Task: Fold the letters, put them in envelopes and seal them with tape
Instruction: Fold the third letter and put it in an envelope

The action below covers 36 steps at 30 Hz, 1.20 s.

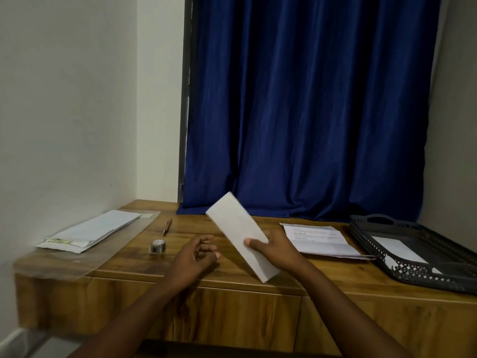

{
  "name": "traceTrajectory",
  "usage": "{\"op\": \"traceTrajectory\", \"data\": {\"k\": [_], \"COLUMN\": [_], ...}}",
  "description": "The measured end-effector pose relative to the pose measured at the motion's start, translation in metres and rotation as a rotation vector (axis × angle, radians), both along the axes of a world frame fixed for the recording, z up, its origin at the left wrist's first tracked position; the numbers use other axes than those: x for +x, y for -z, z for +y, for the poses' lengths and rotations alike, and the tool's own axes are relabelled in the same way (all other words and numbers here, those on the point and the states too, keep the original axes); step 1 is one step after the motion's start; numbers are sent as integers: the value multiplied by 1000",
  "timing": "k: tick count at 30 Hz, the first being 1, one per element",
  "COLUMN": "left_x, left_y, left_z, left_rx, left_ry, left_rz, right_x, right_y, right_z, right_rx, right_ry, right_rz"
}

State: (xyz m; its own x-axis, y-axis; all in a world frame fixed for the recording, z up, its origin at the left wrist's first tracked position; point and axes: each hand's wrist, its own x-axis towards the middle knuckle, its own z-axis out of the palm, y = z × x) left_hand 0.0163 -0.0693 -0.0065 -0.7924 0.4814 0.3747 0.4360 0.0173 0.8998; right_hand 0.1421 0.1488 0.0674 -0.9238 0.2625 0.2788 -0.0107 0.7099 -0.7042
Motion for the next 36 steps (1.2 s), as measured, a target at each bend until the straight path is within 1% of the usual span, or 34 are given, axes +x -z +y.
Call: {"op": "traceTrajectory", "data": {"k": [2, 4, 5, 7, 13, 15, 21, 25, 27, 30, 33, 36], "left_x": [1, 2, 2, 2, -3, -3, -2, -5, -12, -30, -55, -86], "left_y": [2, 4, 5, 5, 8, 8, 6, -8, -20, -42, -62, -71], "left_z": [3, 5, 6, 6, 4, 5, 6, -3, -18, -52, -95, -141], "left_rx": [-53, -80, -82, -98, -140, -151, -186, -213, -247, -300, -299, -407], "left_ry": [-14, -5, -3, -14, -38, -39, -40, 44, 35, -93, -260, -452], "left_rz": [28, 44, 45, 57, 110, 130, 146, 78, 124, 257, 308, 369], "right_x": [-10, -20, -25, -35, -47, -48, -49, -51, -54, -58, -67, -75], "right_y": [-5, -3, -1, 8, 42, 44, 45, 47, 48, 47, 49, 51], "right_z": [-3, -7, -9, -11, 3, 7, -1, -4, -1, 4, 9, 11], "right_rx": [-335, -615, -700, -757, -757, -704, -526, -449, -414, -356, -335, -366], "right_ry": [-3, -39, -47, -25, 93, 139, 168, 183, 183, 154, 130, 128], "right_rz": [-33, -53, -61, -89, -93, -86, -72, -68, -89, -152, -183, -201]}}
